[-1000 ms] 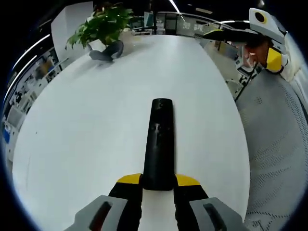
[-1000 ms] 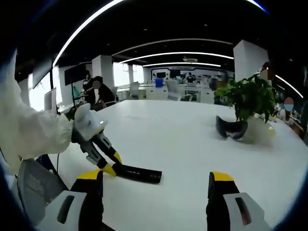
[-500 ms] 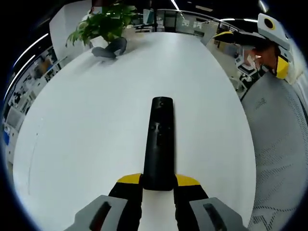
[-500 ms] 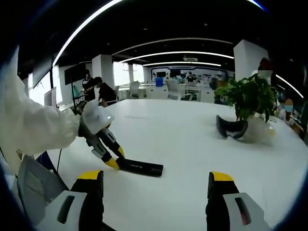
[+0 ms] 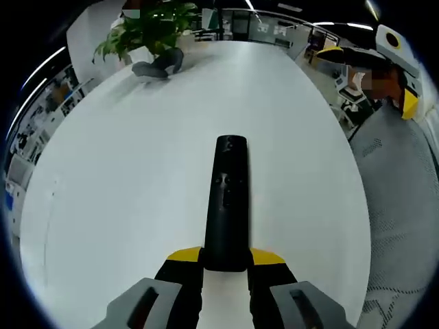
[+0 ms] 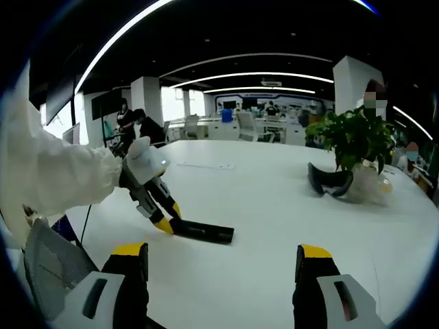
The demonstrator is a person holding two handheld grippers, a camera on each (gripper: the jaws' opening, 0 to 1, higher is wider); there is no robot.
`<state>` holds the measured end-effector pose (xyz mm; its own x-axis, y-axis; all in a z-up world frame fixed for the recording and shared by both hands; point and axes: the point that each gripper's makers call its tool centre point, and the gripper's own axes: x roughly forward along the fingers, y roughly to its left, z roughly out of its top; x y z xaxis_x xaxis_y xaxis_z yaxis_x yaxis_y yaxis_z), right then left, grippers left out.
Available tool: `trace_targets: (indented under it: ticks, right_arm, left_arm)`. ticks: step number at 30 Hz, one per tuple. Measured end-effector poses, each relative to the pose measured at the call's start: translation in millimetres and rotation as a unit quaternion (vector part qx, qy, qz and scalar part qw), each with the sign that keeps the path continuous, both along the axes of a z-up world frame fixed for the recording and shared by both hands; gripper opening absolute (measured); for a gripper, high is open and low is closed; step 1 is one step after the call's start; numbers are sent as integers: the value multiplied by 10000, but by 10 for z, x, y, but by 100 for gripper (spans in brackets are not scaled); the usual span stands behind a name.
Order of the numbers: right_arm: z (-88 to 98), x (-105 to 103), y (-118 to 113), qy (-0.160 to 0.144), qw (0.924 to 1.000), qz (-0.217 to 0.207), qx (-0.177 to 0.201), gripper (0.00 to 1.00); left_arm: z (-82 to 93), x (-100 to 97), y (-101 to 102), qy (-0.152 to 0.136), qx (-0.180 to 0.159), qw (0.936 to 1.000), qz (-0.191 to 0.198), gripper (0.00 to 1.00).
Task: Press the specified remote control buttons in sequence, fully releasing each button before pressing the next.
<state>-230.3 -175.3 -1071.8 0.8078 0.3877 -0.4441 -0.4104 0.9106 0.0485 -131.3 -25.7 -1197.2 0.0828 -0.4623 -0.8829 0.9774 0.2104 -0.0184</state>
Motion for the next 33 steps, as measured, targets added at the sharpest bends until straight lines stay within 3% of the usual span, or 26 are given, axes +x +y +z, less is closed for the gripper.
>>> trace_targets:
  ticks: [33]
  right_arm:
    - [-42, 6, -7, 73, 10000, -8, -44, 86]
  left_arm:
    - [-10, 446, 57, 0, 291, 9995, -154, 24]
